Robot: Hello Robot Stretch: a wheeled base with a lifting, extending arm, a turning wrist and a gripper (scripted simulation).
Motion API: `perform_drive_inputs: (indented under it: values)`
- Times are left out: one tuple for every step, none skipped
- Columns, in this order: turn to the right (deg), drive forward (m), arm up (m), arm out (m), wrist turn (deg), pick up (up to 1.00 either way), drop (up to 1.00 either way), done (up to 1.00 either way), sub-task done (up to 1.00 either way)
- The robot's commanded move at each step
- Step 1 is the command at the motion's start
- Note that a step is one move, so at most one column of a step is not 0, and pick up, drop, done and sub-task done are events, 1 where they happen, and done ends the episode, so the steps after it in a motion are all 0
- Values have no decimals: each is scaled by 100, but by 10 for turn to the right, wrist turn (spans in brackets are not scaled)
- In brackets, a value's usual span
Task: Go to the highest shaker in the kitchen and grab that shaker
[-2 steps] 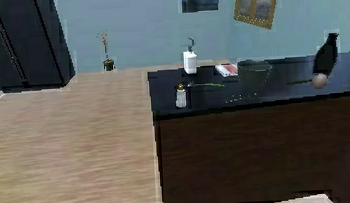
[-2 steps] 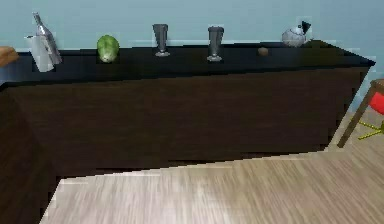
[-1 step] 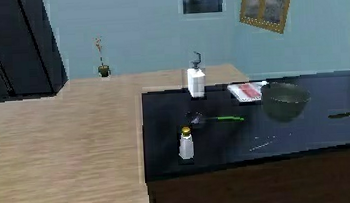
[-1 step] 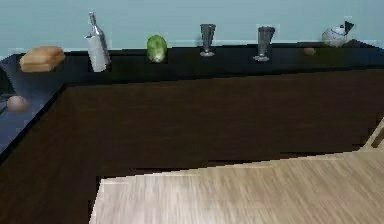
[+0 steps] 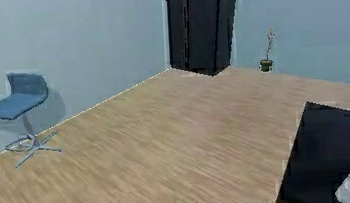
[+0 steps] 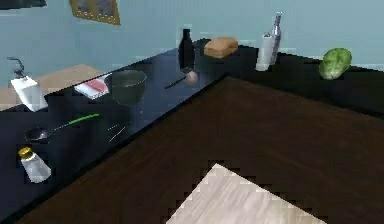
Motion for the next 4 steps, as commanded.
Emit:
perform_drive_inputs:
  values:
    - [-360, 0, 0, 0, 0, 0, 0, 0, 0]
    - [0, 0, 50, 0, 0, 0, 0, 0, 0]
    - [0, 0, 38, 0, 0, 0, 0, 0, 0]
    - [0, 0, 0, 24, 0, 0, 0, 0, 0]
